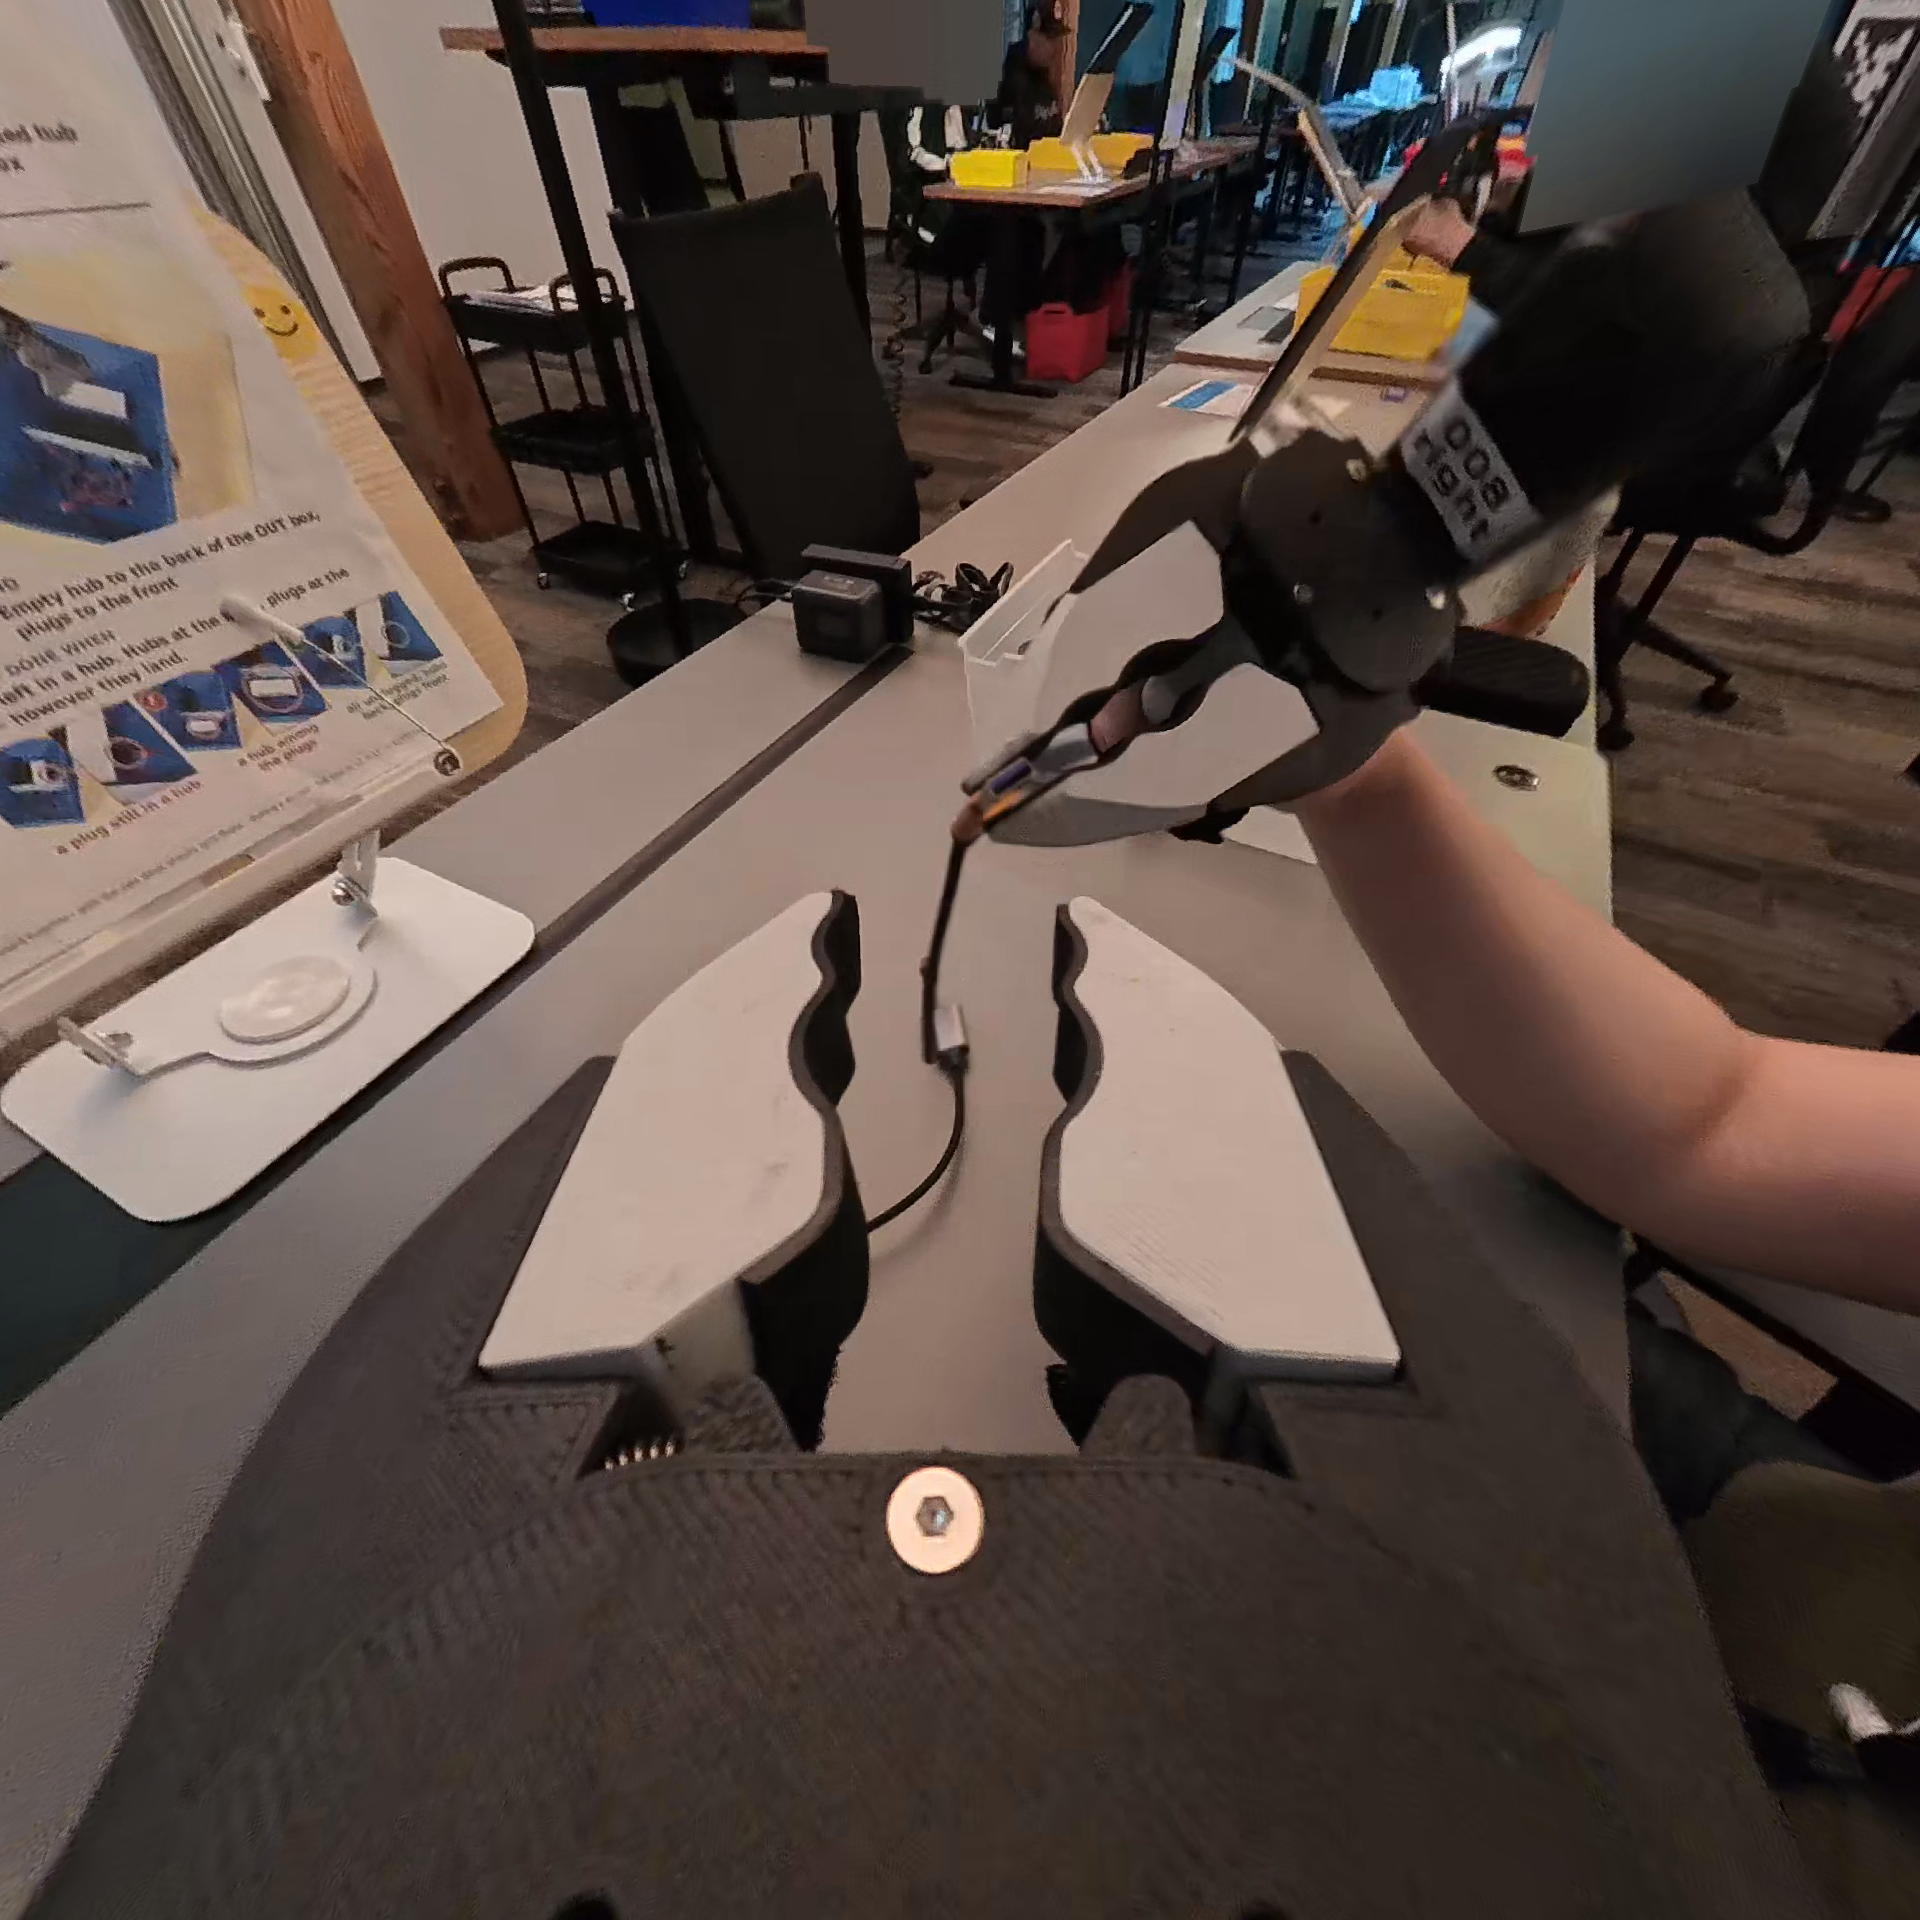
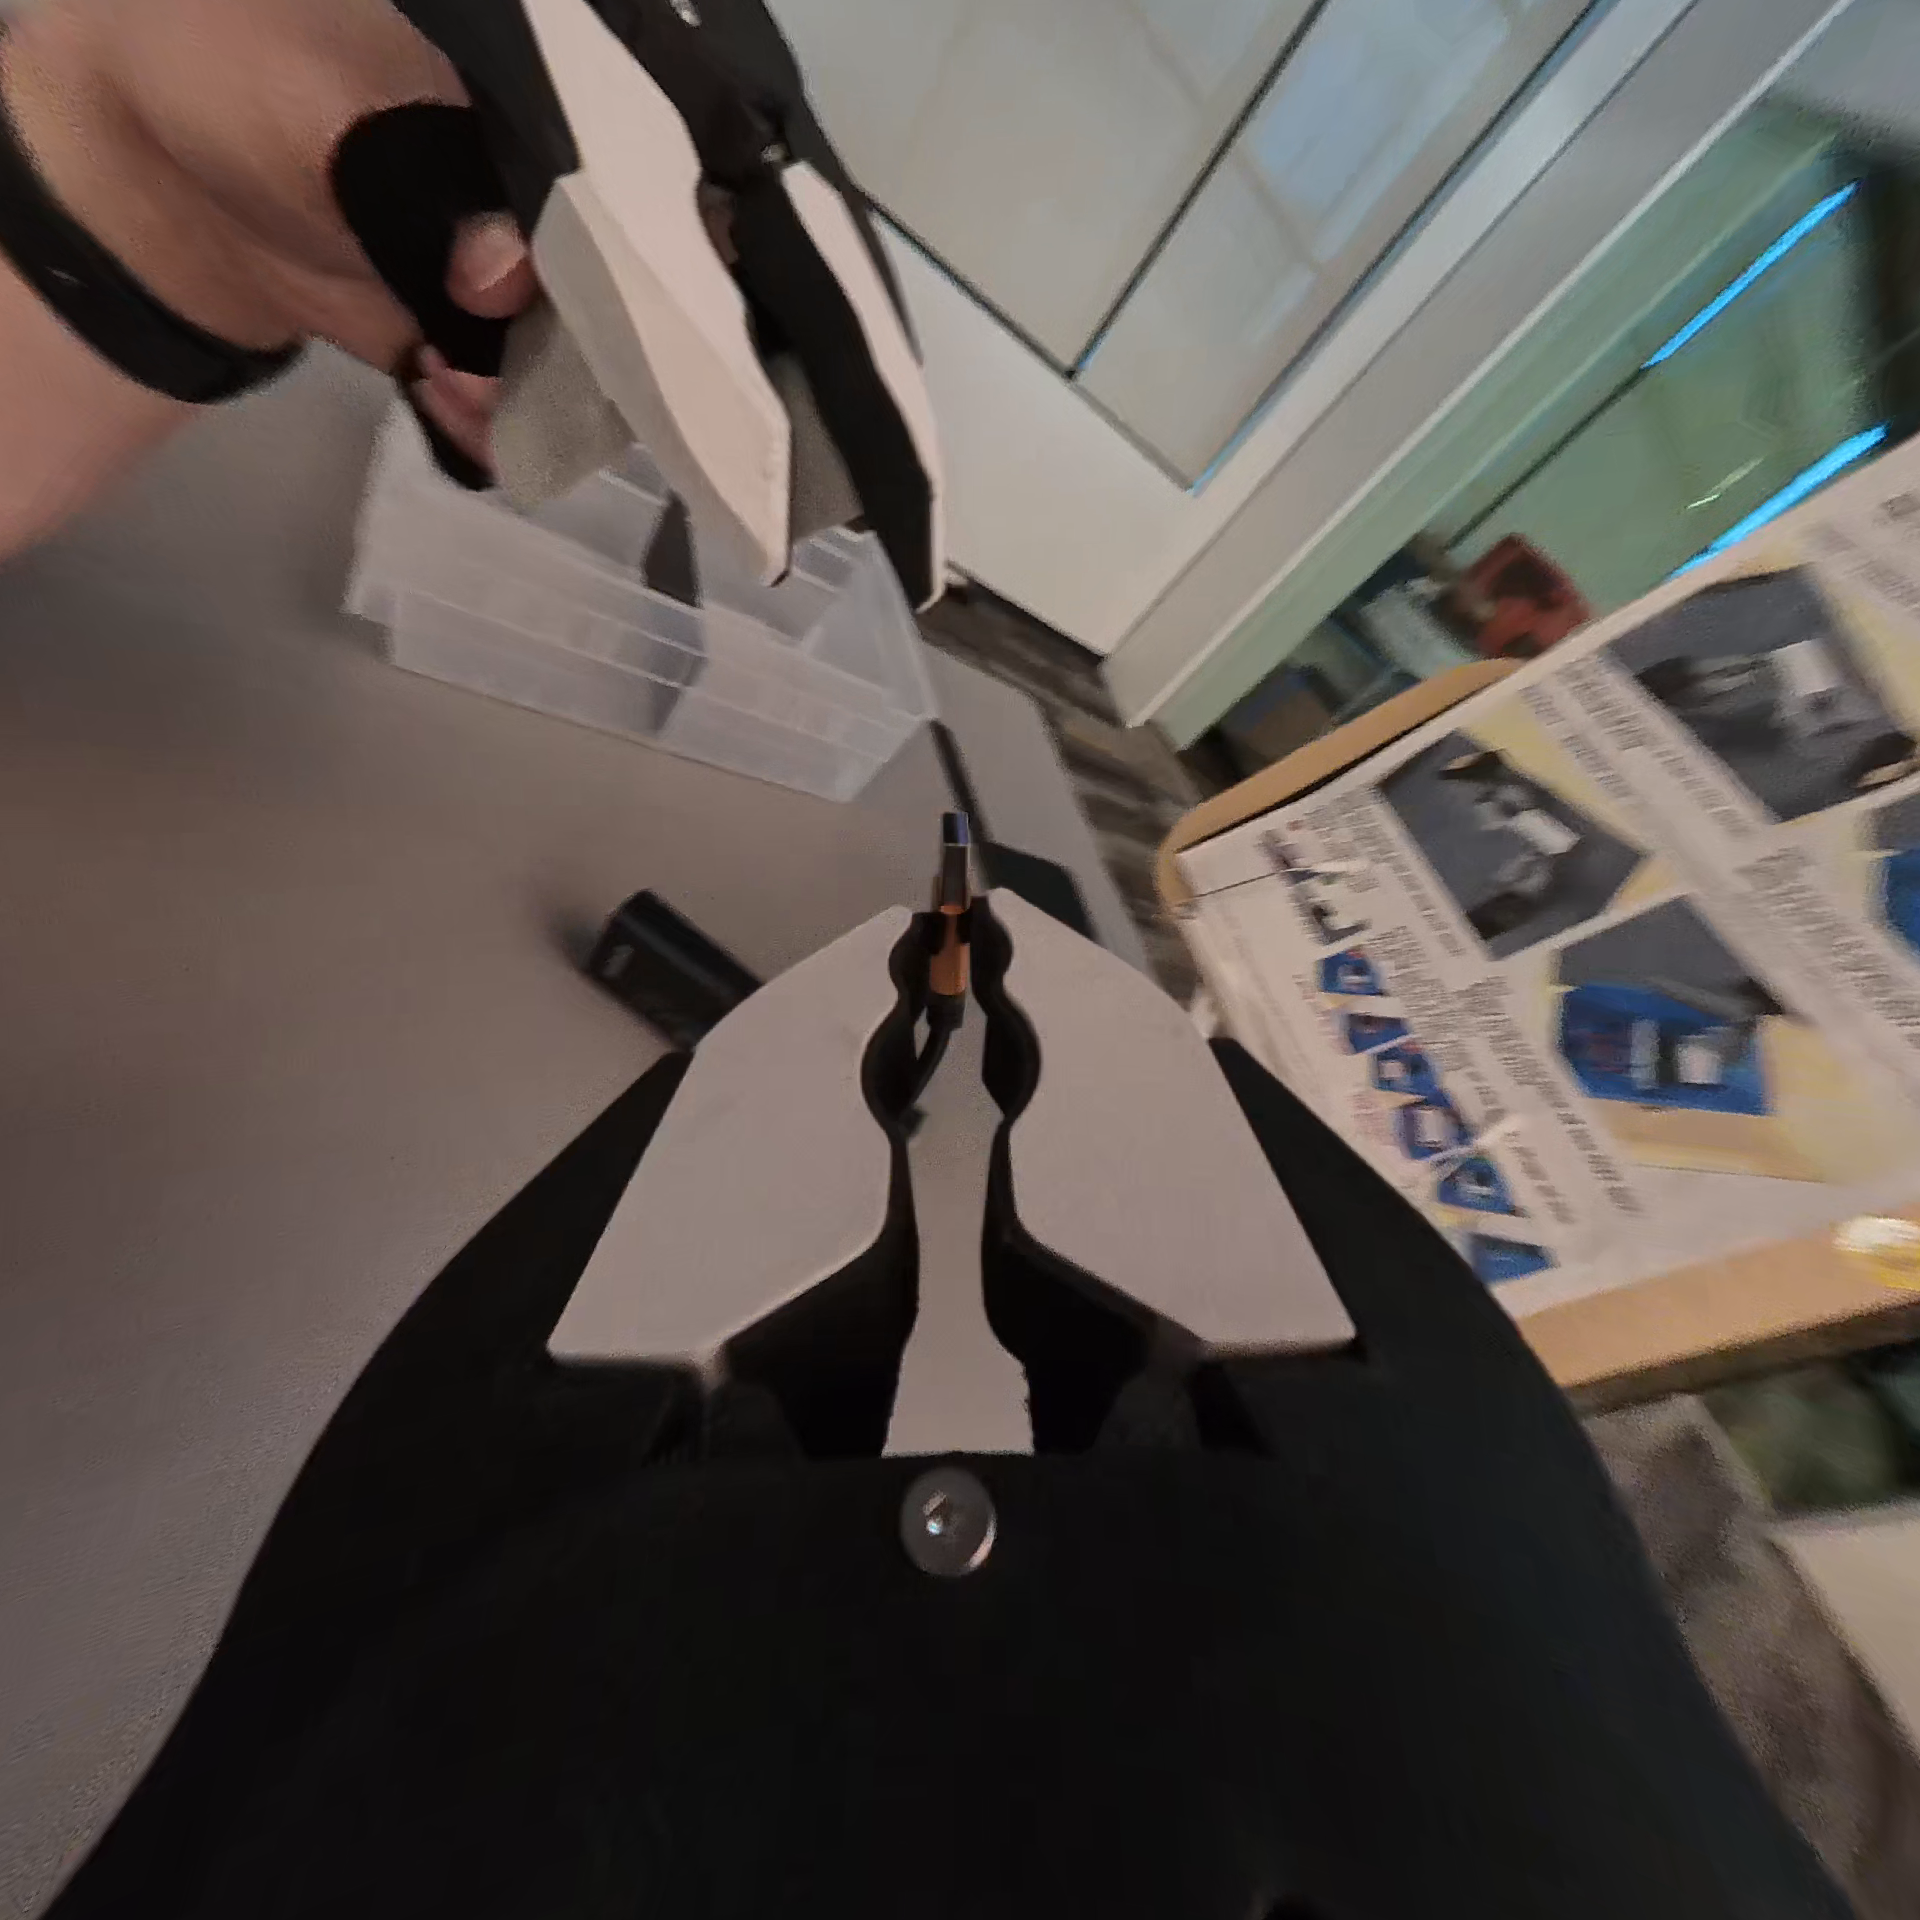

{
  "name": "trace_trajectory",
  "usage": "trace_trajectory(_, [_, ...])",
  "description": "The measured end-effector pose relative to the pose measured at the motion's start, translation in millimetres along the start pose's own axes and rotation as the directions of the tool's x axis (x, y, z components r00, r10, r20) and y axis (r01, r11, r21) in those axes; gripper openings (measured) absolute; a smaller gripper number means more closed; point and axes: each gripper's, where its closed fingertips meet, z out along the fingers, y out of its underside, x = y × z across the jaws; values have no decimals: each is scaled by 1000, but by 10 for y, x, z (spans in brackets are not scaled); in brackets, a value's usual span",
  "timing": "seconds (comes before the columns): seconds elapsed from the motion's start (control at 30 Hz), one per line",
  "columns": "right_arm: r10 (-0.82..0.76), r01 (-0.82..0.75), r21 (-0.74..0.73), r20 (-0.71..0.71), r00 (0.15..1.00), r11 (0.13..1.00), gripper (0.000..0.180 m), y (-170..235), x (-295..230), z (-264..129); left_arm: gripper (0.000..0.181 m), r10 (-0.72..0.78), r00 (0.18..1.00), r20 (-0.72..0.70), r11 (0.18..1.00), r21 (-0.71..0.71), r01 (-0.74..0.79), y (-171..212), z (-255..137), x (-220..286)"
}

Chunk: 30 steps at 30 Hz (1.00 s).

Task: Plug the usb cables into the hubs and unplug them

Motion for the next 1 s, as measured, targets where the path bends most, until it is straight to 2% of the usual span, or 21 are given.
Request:
trace_trajectory(0.07, [-64,66,15,-90,994,998,7,-57,72,20,35,-38,999,-1,999,26,38,-30,4,-20])
trace_trajectory(0.13, [-76,79,45,-68,995,996,7,-116,5,66,36,-40,999,-15,998,43,40,-54,-6,-12])
trace_trajectory(0.23, [12,-21,89,108,994,996,7,-174,-218,125,35,39,998,-49,998,52,-36,-78,-53,59])
trace_trajectory(0.3, [92,-135,137,279,956,981,8,-280,-410,95,34,114,988,-100,992,74,-107,-101,-97,163])
trace_trajectory(0.4, [210,-382,177,597,775,907,7,-529,-700,-98,39,288,927,-241,957,113,-268,-42,-171,447])
trace_trajectory(0.47, [227,-533,163,774,591,831,7,-694,-832,-282,40,398,865,-307,917,175,-359,11,-218,638])
trace_trajectory(0.53, [213,-644,115,887,409,756,7,-800,-906,-406,41,465,810,-358,883,255,-394,12,-265,813])
trace_trajectory(0.63, [284,-661,-61,930,234,748,7,-711,-1076,-301,39,510,746,-428,856,339,-391,19,-332,1004])
trace_trajectory(0.73, [329,-628,-191,938,110,754,7,-639,-1259,-208,36,510,653,-560,857,265,-442,294,-347,1170])
trace_trajectory(0.83, [347,-591,-235,934,82,772,7,-591,-1379,-140,37,502,622,-601,835,148,-530,558,-290,1182])
trace_trajectory(1.0, [402,-521,-317,914,56,793,7,-467,-1533,-86,29,520,617,-591,802,90,-591,695,-240,1108])
